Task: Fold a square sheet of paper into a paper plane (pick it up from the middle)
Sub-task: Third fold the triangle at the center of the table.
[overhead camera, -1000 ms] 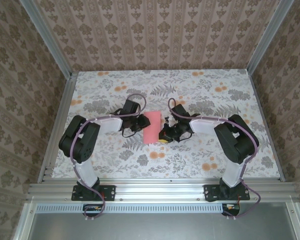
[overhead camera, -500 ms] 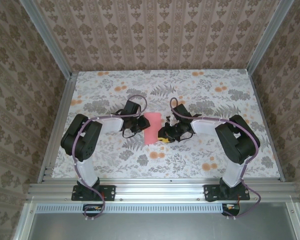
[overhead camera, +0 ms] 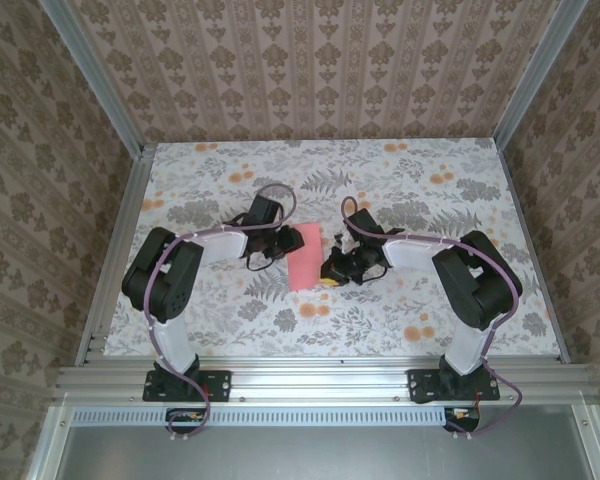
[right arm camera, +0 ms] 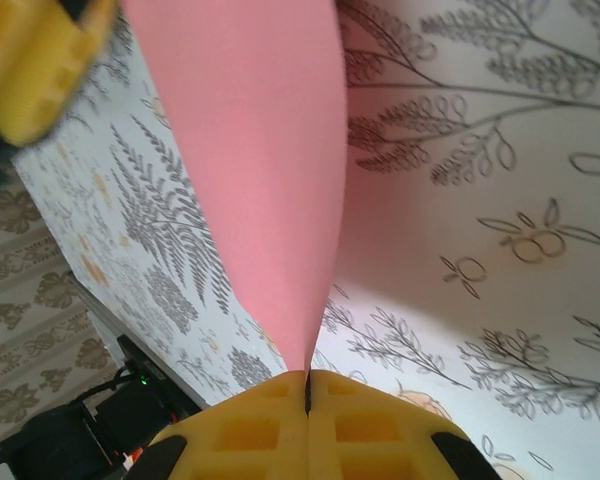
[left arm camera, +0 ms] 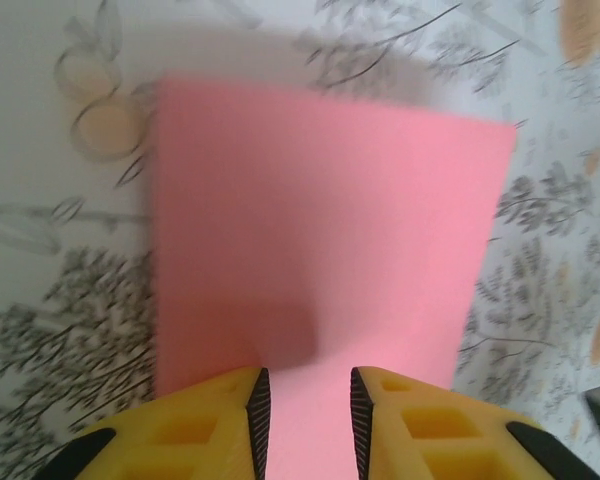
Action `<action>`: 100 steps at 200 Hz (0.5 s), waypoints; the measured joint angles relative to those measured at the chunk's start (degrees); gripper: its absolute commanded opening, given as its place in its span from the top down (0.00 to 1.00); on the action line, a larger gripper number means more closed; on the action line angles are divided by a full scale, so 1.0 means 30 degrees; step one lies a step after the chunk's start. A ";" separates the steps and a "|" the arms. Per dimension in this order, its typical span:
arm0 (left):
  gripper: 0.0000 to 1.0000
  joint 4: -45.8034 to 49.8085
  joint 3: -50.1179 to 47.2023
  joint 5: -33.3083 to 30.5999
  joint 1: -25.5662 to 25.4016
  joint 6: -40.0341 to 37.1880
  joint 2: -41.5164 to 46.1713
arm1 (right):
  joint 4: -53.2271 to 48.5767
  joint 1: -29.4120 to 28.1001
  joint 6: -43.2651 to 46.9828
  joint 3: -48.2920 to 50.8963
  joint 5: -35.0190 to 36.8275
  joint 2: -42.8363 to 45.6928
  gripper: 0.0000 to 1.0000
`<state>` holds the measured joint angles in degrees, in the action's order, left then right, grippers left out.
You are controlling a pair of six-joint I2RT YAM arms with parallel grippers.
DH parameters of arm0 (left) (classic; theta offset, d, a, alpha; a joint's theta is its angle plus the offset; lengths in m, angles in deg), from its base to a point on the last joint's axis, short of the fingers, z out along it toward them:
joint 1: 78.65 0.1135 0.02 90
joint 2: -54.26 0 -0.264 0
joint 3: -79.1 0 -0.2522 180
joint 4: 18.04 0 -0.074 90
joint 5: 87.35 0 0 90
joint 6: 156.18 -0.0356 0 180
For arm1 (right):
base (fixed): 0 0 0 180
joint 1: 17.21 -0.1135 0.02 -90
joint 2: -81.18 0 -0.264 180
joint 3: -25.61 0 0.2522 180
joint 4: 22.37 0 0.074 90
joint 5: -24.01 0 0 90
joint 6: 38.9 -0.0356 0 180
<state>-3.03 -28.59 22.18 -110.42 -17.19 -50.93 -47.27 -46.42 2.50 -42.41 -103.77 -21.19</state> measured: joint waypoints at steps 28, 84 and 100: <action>0.72 -0.0131 0.0998 0.0036 0.0109 -0.0306 -0.0372 | -0.1122 0.0015 0.0561 -0.0007 0.0000 0.0007 0.96; 0.71 -0.0022 0.0947 0.0036 0.0233 -0.0437 -0.1275 | -0.1945 0.0036 0.0867 -0.0335 0.0007 0.0044 0.96; 0.67 -0.0131 0.0641 0.0080 0.0233 -0.0510 -0.1268 | -0.1945 0.0036 0.0867 -0.0678 0.0007 0.0044 0.96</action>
<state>-3.42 -26.67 22.42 -109.72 -18.72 -54.73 -53.11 -46.31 5.10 -44.44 -103.75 -21.06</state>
